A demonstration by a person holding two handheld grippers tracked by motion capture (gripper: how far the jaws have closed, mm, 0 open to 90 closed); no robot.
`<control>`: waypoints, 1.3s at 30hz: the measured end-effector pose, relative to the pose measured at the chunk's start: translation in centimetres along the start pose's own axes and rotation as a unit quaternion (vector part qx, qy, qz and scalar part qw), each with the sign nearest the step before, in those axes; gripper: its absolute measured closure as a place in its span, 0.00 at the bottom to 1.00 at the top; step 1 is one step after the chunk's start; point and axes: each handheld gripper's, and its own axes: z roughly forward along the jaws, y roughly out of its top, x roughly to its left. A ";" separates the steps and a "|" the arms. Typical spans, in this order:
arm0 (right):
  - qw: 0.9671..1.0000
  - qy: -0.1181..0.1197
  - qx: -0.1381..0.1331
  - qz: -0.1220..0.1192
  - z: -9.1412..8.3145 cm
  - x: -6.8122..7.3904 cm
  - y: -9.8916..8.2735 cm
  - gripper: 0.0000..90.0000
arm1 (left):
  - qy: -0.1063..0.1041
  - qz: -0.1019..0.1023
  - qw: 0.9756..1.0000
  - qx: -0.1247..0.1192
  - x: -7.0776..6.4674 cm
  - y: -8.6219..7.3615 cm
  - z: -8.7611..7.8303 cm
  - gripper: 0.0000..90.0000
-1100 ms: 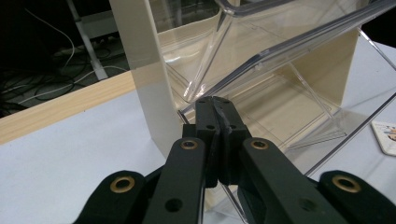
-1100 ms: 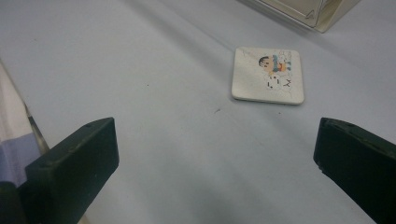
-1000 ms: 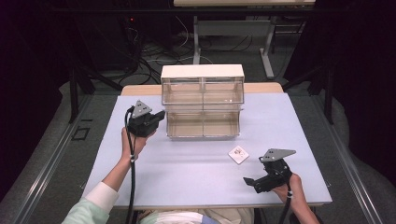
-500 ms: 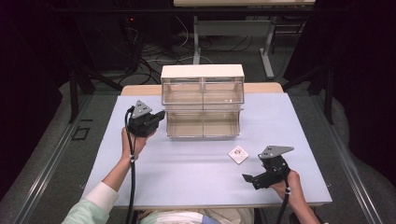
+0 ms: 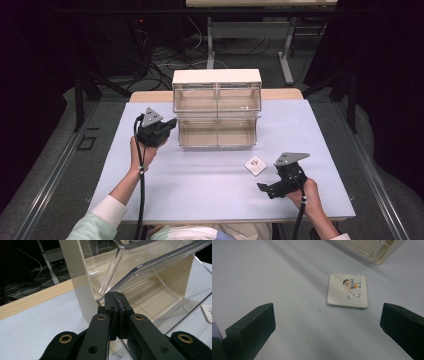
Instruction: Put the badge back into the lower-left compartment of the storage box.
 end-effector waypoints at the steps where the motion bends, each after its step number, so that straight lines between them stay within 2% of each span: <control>1: 1.000 0.001 0.000 -0.001 0.1 0.0 0.1 0.00 | 0.001 0.000 1.000 0.000 0.0 0.0 0.0 1.00; 6: 1.000 -0.002 0.007 0.001 0.5 -0.1 0.4 0.00 | 0.001 0.000 1.000 0.000 0.0 0.0 0.0 1.00; 7: 1.000 -0.007 0.000 -0.001 0.7 -0.1 0.4 0.00 | 0.000 0.000 1.000 0.000 0.0 0.0 0.0 1.00; 10: 1.000 -0.005 0.001 -0.004 1.0 -0.3 0.5 0.00 | 0.000 0.000 1.000 0.000 0.0 0.0 0.0 1.00; 11: 1.000 -0.006 0.011 -0.002 1.0 -0.2 0.6 0.00 | 0.000 0.000 1.000 0.000 0.0 0.0 0.0 1.00; 13: 1.000 -0.008 0.004 -0.002 1.2 -0.3 0.7 0.00 | 0.000 0.000 1.000 -0.001 0.0 0.0 0.0 1.00; 15: 1.000 -0.008 0.011 -0.001 1.4 -0.3 0.8 0.00 | -0.001 0.000 1.000 -0.001 0.0 0.0 0.0 1.00; 19: 1.000 -0.010 0.008 0.002 1.8 -0.4 0.9 0.00 | 0.000 0.001 1.000 -0.001 0.0 0.0 0.0 1.00; 20: 1.000 -0.007 0.016 0.002 1.9 -0.4 1.1 0.00 | 0.000 0.001 1.000 -0.001 0.0 0.0 0.0 1.00; 22: 1.000 -0.010 0.012 0.003 2.1 -0.4 1.1 0.00 | 0.000 0.002 1.000 -0.001 0.0 0.0 0.0 1.00; 23: 1.000 -0.011 0.026 0.003 2.2 -0.4 1.2 0.00 | 0.001 0.001 1.000 -0.001 0.0 0.0 0.0 1.00; 26: 1.000 -0.004 0.016 0.010 2.8 -0.5 1.2 0.00 | 0.001 0.002 1.000 -0.001 0.0 0.0 0.0 1.00; 28: 1.000 -0.006 0.026 -0.004 3.3 -0.9 1.5 0.00 | 0.001 0.002 1.000 -0.001 0.0 0.0 0.0 1.00; 32: 0.999 -0.003 0.035 0.002 3.8 -1.0 1.8 0.00 | 0.001 0.002 1.000 -0.001 0.0 0.0 0.0 1.00; 35: 0.999 0.004 0.043 -0.012 4.4 -1.3 2.2 0.00 | 0.000 0.001 1.000 -0.002 0.0 0.0 0.0 1.00; 38: 0.999 0.002 0.037 -0.014 4.8 -1.4 2.3 0.00 | 0.001 0.001 1.000 -0.002 0.0 0.0 0.0 1.00; 39: 0.999 0.010 0.047 -0.012 5.0 -1.7 2.4 0.00 | 0.001 0.001 1.000 -0.002 0.0 0.0 0.0 1.00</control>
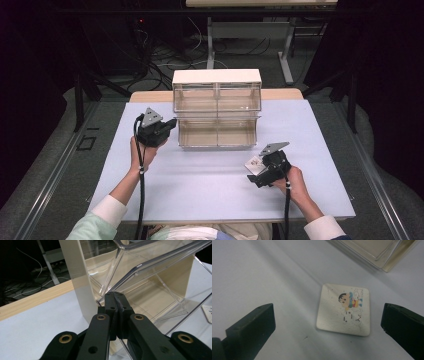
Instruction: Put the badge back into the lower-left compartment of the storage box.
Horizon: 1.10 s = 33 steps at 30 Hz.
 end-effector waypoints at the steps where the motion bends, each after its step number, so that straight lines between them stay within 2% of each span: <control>1: 1.000 -0.001 0.005 0.000 0.2 -0.1 0.1 0.00 | 0.000 0.000 1.000 0.000 0.0 0.0 0.0 1.00; 2: 1.000 -0.001 0.005 0.000 0.2 -0.1 0.1 0.00 | 0.000 0.000 1.000 0.000 0.0 0.0 0.0 1.00; 3: 1.000 -0.002 0.008 0.013 0.5 -0.3 0.1 0.00 | 0.000 0.000 1.000 0.000 0.0 0.0 0.0 1.00; 5: 1.000 -0.003 0.000 0.006 0.9 -0.7 0.1 0.00 | 0.000 0.000 1.000 0.000 0.0 0.0 0.0 1.00; 7: 1.000 -0.003 0.008 0.009 1.1 -0.7 0.2 0.00 | 0.000 0.000 1.000 0.000 0.0 0.0 0.0 1.00; 8: 1.000 -0.002 0.010 0.003 1.4 -0.8 0.3 0.03 | 0.000 0.000 1.000 -0.001 0.0 0.0 0.0 1.00; 9: 1.000 -0.006 0.023 0.008 1.4 -0.7 0.4 0.06 | 0.000 0.000 1.000 -0.001 0.0 0.0 0.0 1.00; 10: 1.000 -0.006 0.023 0.008 1.4 -0.7 0.4 0.06 | 0.001 0.001 1.000 0.000 0.0 0.0 0.0 1.00; 11: 1.000 -0.012 -0.008 0.007 2.0 -0.7 0.2 0.07 | 0.001 0.001 1.000 0.000 0.0 0.0 0.0 1.00; 12: 0.999 -0.008 0.035 0.005 1.6 -0.7 0.5 0.10 | 0.000 0.001 1.000 -0.001 0.0 0.0 0.0 1.00; 15: 1.000 -0.012 0.026 0.003 1.9 -0.9 0.4 0.14 | 0.000 0.001 1.000 -0.001 0.0 0.0 0.0 1.00; 16: 0.999 -0.013 0.051 0.006 1.6 -0.9 0.6 0.16 | 0.000 0.001 1.000 -0.001 0.0 0.0 0.0 1.00; 17: 1.000 -0.013 0.002 0.009 2.3 -0.9 0.3 0.17 | 0.000 0.001 1.000 -0.001 0.0 0.0 0.0 1.00; 18: 0.999 -0.014 0.036 0.001 1.9 -1.1 0.5 0.17 | 0.000 0.001 1.000 -0.001 0.0 0.0 0.0 1.00; 20: 1.000 -0.016 0.017 0.006 2.3 -1.1 0.4 0.20 | 0.000 0.001 1.000 -0.001 0.0 0.0 0.0 1.00; 21: 1.000 -0.016 0.017 0.006 2.3 -1.1 0.4 0.20 | 0.000 0.001 1.000 -0.001 0.0 0.0 0.0 1.00; 22: 0.998 -0.016 0.055 -0.003 1.9 -1.2 0.7 0.21 | 0.000 0.002 1.000 -0.001 0.0 0.0 0.0 1.00; 23: 0.999 -0.017 0.047 -0.006 2.0 -1.2 0.6 0.22 | 0.000 0.001 1.000 -0.001 0.0 0.0 0.0 1.00; 24: 0.998 -0.021 0.053 -0.006 1.9 -1.2 0.7 0.24 | 0.000 0.001 1.000 -0.001 0.0 0.0 0.0 1.00; 28: 0.999 -0.022 0.034 0.012 2.1 -1.2 0.5 0.29 | 0.000 0.002 1.000 -0.001 0.0 0.0 0.0 1.00; 33: 0.999 -0.025 0.030 0.010 2.0 -1.4 0.5 0.35 | 0.000 0.002 1.000 0.000 0.0 0.0 0.0 1.00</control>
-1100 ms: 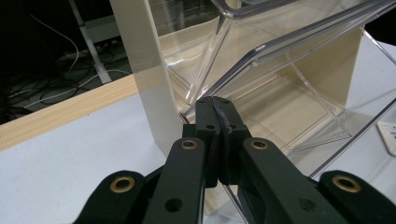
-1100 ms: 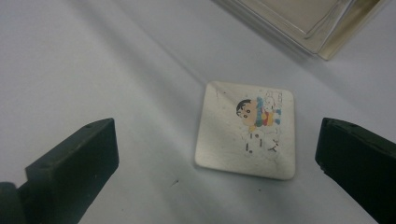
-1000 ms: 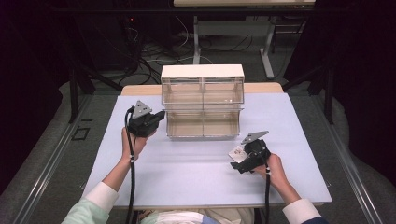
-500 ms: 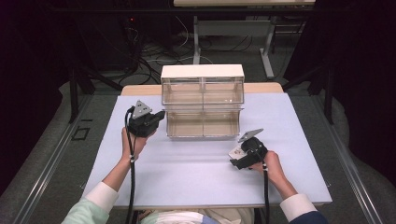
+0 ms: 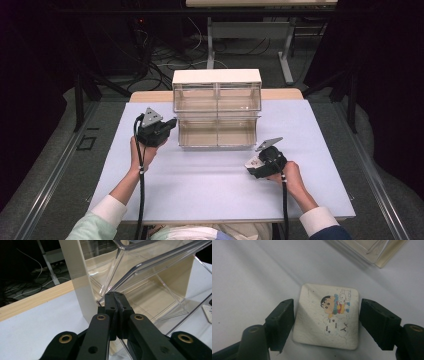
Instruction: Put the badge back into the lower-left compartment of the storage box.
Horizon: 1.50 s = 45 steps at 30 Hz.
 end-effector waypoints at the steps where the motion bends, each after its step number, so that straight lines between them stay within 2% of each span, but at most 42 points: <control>1: 1.000 0.000 0.000 0.000 0.0 0.0 0.0 0.35 | 0.000 0.000 1.000 0.000 0.0 0.0 0.0 1.00; 3: 1.000 -0.002 0.003 -0.002 -0.1 0.0 0.0 0.35 | 0.000 0.000 1.000 0.000 0.0 0.0 0.0 1.00; 6: 1.000 -0.002 -0.007 0.000 0.0 0.0 -0.1 0.36 | 0.000 0.000 1.000 0.000 0.0 0.0 0.0 1.00; 7: 1.000 -0.005 0.005 -0.004 -0.2 0.0 0.0 0.36 | 0.000 0.001 1.000 0.001 0.0 0.0 0.0 1.00; 9: 1.000 -0.005 0.006 -0.003 -0.2 0.0 0.0 0.36 | 0.001 0.001 1.000 -0.001 0.0 0.0 0.0 1.00; 10: 1.000 -0.001 -0.004 -0.002 0.0 0.1 0.0 0.37 | 0.001 0.002 1.000 -0.001 0.0 0.0 0.0 1.00; 12: 1.000 0.002 -0.007 -0.011 0.0 0.0 0.0 0.37 | 0.001 0.001 1.000 -0.001 0.0 0.0 0.0 1.00; 14: 1.000 -0.003 -0.002 -0.001 0.0 0.3 0.1 0.37 | 0.001 0.001 1.000 -0.001 0.0 0.0 0.0 1.00; 15: 1.000 -0.003 -0.001 -0.011 -0.1 0.2 0.1 0.37 | 0.001 0.002 1.000 -0.001 0.0 0.0 0.0 1.00; 18: 1.000 -0.003 0.010 -0.011 -0.3 0.3 0.2 0.37 | 0.001 0.001 1.000 -0.002 0.0 0.0 0.0 1.00; 21: 1.000 -0.004 -0.005 -0.011 -0.5 0.4 0.3 0.37 | 0.000 0.001 1.000 -0.001 0.0 0.0 0.0 1.00; 24: 1.000 -0.004 -0.001 -0.015 -0.8 0.4 0.4 0.37 | 0.000 0.000 1.000 0.000 0.0 0.0 0.0 1.00; 29: 1.000 -0.002 -0.014 -0.016 -0.8 0.6 0.4 0.37 | 0.000 0.001 1.000 -0.002 0.1 0.0 0.0 1.00; 30: 1.000 -0.005 -0.004 -0.016 -1.2 0.7 0.5 0.37 | 0.000 0.001 1.000 -0.002 0.0 0.0 0.0 1.00; 31: 1.000 -0.002 -0.003 -0.016 -1.2 0.7 0.5 0.37 | 0.000 0.001 1.000 -0.002 0.0 0.0 0.0 1.00; 32: 1.000 -0.003 -0.014 -0.022 -1.2 0.7 0.5 0.37 | 0.000 0.001 1.000 -0.002 0.0 0.0 0.0 1.00; 34: 1.000 0.000 -0.005 -0.015 -1.4 0.8 0.6 0.37 | 0.000 0.001 1.000 -0.002 0.1 0.0 0.0 1.00; 35: 1.000 -0.006 -0.008 -0.020 -1.5 0.8 0.6 0.37 | 0.000 0.001 1.000 -0.002 0.0 0.0 0.0 1.00; 37: 1.000 -0.004 -0.017 -0.014 -1.5 1.0 0.5 0.37 | 0.000 0.001 1.000 -0.002 0.0 0.0 0.0 1.00; 40: 0.999 -0.006 -0.019 -0.027 -1.9 0.9 0.6 0.37 | 0.000 0.001 1.000 -0.002 0.0 0.0 0.0 1.00; 41: 0.999 -0.009 -0.027 -0.025 -2.0 1.0 0.6 0.37 | 0.000 0.001 1.000 -0.002 0.0 0.0 0.0 1.00; 45: 0.999 -0.012 -0.028 -0.021 -2.5 1.3 0.6 0.37 | 0.000 0.001 1.000 -0.002 0.0 0.0 0.0 1.00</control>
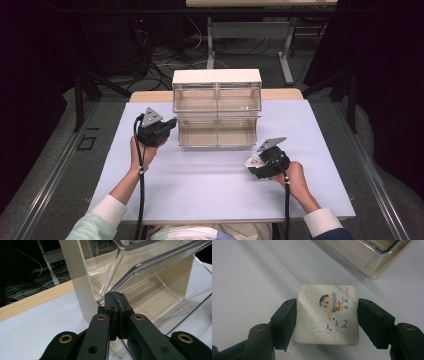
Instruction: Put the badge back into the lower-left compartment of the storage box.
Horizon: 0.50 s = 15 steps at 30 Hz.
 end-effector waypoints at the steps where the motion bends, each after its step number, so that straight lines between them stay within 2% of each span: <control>1: 1.000 0.000 0.000 0.000 0.0 0.0 0.0 0.37 | 0.000 0.000 1.000 0.000 0.0 0.0 0.0 1.00; 3: 1.000 0.004 -0.005 -0.008 -0.2 0.2 0.1 0.37 | 0.000 0.000 1.000 0.000 0.0 0.0 0.0 1.00; 8: 1.000 0.007 -0.012 -0.009 -0.8 0.6 0.4 0.37 | 0.001 0.000 1.000 0.000 0.0 0.0 0.0 1.00; 15: 1.000 0.005 -0.009 -0.015 -1.6 1.1 0.7 0.37 | 0.000 -0.001 1.000 0.000 0.0 0.0 0.0 1.00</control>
